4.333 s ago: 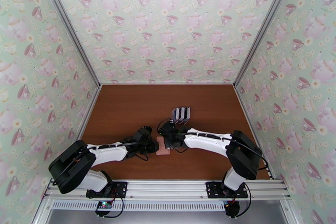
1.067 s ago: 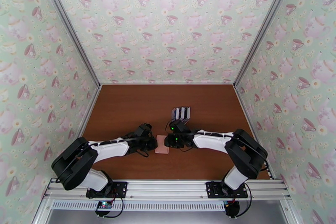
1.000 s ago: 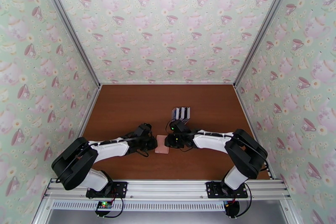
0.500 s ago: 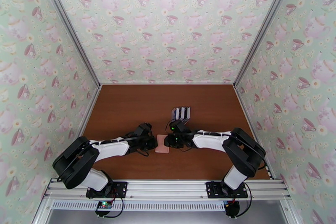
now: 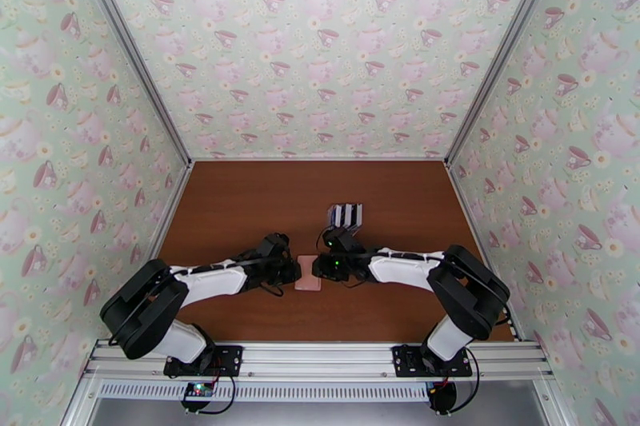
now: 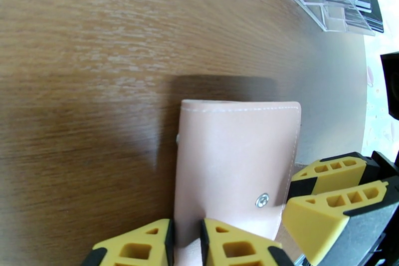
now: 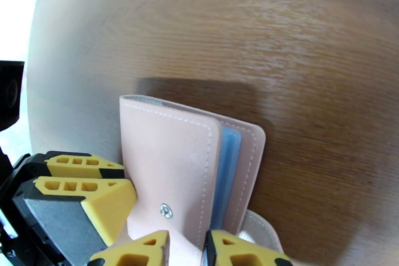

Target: Put the credit cards into the card holder

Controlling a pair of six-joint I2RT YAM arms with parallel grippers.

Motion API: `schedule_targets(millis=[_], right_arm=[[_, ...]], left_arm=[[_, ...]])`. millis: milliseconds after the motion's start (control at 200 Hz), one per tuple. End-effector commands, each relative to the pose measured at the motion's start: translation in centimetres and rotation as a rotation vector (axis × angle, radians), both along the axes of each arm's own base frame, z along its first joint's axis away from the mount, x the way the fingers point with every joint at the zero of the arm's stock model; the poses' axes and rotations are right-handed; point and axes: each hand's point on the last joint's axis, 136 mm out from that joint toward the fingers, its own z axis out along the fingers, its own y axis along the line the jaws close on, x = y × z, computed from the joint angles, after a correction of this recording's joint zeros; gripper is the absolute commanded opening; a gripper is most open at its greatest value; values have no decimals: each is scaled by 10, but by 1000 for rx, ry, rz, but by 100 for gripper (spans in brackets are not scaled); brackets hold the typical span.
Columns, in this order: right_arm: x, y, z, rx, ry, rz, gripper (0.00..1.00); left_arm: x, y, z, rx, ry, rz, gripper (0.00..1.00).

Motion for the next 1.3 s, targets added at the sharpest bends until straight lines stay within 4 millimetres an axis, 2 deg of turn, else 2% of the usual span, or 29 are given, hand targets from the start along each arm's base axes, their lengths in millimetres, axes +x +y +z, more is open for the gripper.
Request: schedule_targets(millis=[0,210,366,556,716,821,1077,1297], right_arm=[[0,7,14,68,-5,2,28],[2,15,22,113,-5,1,28],[4,21,27,154,3,-1,28],[8,28,32,213,17,-7,28],[11,33,31,237,34,-10,27],[12,37,32,251,36,-8,27],[17,48,50,314,29,6,27],[18,56,59,347,36,23,27]], left_arm=[[4,2,10,11,-14,-10,27],[9,13,25,12,-40,7,35],[8,21,33,22,-57,10,37],[0,30,46,36,-83,-3,37],[-8,39,49,59,-89,-8,38],[-14,38,51,38,-92,-21,38],[-21,35,70,10,-150,-49,39],[-25,34,75,10,-163,-64,40]])
